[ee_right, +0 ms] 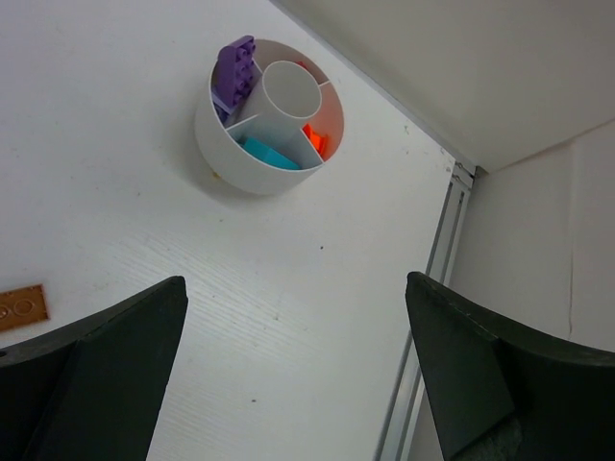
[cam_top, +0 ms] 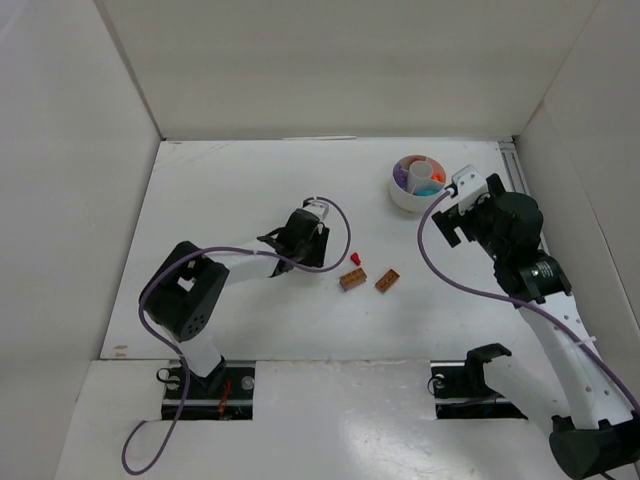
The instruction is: Sort the legos into containers by color
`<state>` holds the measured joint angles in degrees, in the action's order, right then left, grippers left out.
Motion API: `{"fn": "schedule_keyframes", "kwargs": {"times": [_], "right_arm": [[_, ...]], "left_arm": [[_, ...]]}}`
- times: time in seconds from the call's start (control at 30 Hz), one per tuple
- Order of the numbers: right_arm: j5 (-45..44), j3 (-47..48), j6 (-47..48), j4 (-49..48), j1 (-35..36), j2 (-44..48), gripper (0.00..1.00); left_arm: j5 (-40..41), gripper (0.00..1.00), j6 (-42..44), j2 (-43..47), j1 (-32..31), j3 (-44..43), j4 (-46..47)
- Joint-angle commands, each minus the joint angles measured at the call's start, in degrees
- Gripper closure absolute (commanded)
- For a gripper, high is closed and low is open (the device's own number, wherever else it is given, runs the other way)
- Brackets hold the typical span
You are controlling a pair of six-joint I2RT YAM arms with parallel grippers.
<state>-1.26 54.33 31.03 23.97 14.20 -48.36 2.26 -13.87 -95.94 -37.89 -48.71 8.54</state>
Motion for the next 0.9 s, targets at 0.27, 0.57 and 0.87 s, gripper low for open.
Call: {"fn": "schedule_keyframes", "kwargs": {"times": [0.27,0.57,0.87], "right_arm": [[-1.91,-1.77,-1.06,0.47,-0.92,1.16,0.0],[13.36,-5.36,2.01,-3.13,-0.92,1.16,0.0],[42.84,-15.57,6.41,-19.92,1.27,2.83,0.02]], "left_arm": [[1.6,0.8,-0.55,-3.19,-1.4,-2.53,-0.36],[1.61,0.94,-6.68,2.94,-1.93,-3.06,-0.45],[-22.37,0.86,-16.01,25.17,-1.93,3.18,16.24]]}}
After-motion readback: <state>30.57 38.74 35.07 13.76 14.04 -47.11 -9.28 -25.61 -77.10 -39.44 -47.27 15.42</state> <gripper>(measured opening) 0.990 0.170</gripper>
